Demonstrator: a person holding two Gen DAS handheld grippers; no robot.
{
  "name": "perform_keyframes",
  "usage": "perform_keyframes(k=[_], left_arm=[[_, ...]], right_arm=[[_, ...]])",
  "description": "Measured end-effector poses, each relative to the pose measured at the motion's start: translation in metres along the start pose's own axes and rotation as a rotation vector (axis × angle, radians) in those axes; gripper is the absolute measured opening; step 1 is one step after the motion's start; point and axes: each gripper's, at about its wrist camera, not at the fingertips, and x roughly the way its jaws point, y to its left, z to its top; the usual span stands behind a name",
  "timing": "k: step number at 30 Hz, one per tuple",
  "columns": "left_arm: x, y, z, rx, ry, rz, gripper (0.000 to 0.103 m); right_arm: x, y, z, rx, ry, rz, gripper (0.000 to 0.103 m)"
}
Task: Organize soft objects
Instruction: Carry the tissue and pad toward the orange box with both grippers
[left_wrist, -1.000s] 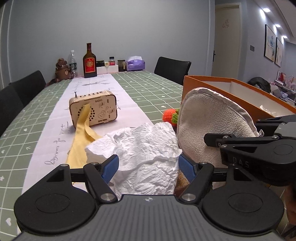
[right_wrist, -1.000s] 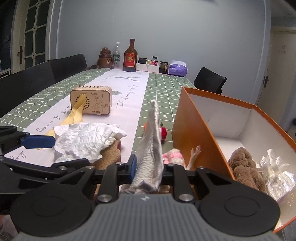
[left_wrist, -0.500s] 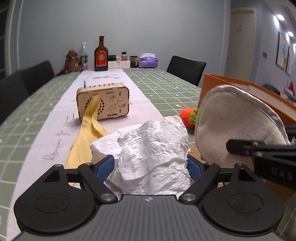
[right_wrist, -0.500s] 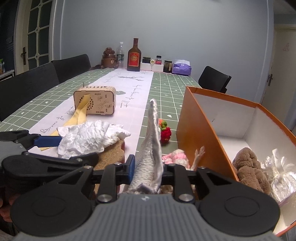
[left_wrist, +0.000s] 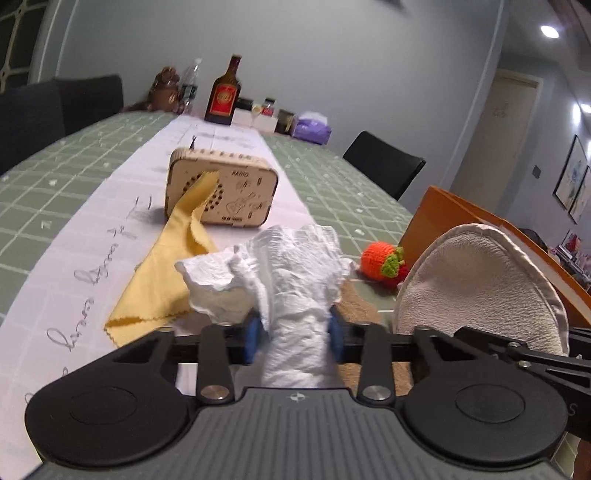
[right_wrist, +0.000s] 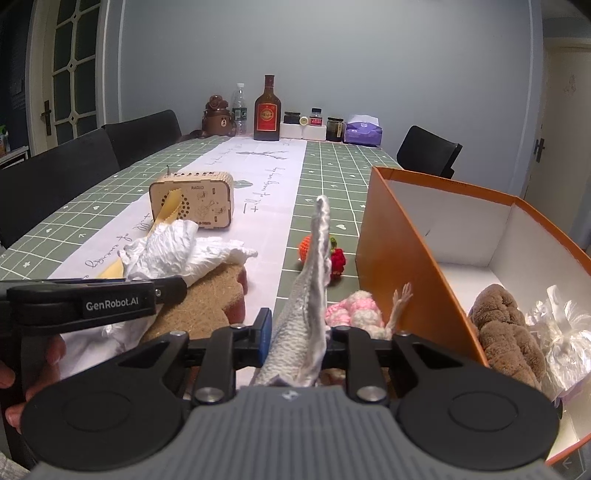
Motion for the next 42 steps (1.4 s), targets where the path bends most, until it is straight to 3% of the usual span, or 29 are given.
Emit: perform_keyframes(k=[2,5,12,15,19,25,28,29,30,33,42], left_arm=[[-0.004,-0.005,-0.001,0.034,-0.037,0.02,0.025],[-0.009,-0.007,-0.001,0.039,-0.077,0.012,0.022],[-0.026,-0.002,0.005,0.003,-0.17,-0.014,0.023],[-0.025,0.0,0.008,0.026,-0.121,-0.045,0.025],[-0.02,0.005,0.005,0.011,-0.087,-0.013,0.024],[-0.049,0.018,0.012,-0.079,-0.212,-0.135,0.022],[-0.046,0.006,0.017,0.043,-0.139,-0.043,0.028],[-0.044,0.006,0.014,0.051,-0.145,-0.043,0.028],[-0.043,0.009,0.012,0.018,-0.152,-0.048,0.028],[-0.028,0.021,0.014,-0.07,-0.039,-0.035,0.026],[-0.043,0.024,0.015,-0.08,-0.097,-0.001,0.022]], right_arm=[[-0.001,0.0,-0.001,0.0,0.0,-0.001,0.018],[-0.002,0.0,-0.002,0.003,0.001,0.0,0.018],[-0.01,0.001,0.0,0.0,-0.017,0.005,0.018],[-0.012,0.001,0.0,-0.002,-0.024,0.004,0.018],[-0.016,0.003,-0.003,-0.007,-0.029,0.003,0.018],[-0.018,0.003,-0.003,-0.015,-0.031,0.006,0.017],[-0.017,0.003,-0.002,-0.016,-0.028,0.006,0.017],[-0.016,0.003,-0.001,-0.015,-0.028,0.009,0.016],[-0.017,0.004,-0.001,-0.015,-0.029,0.014,0.016],[-0.019,0.007,-0.001,-0.03,-0.034,0.035,0.015],[-0.025,0.01,0.002,-0.041,-0.05,0.049,0.012]])
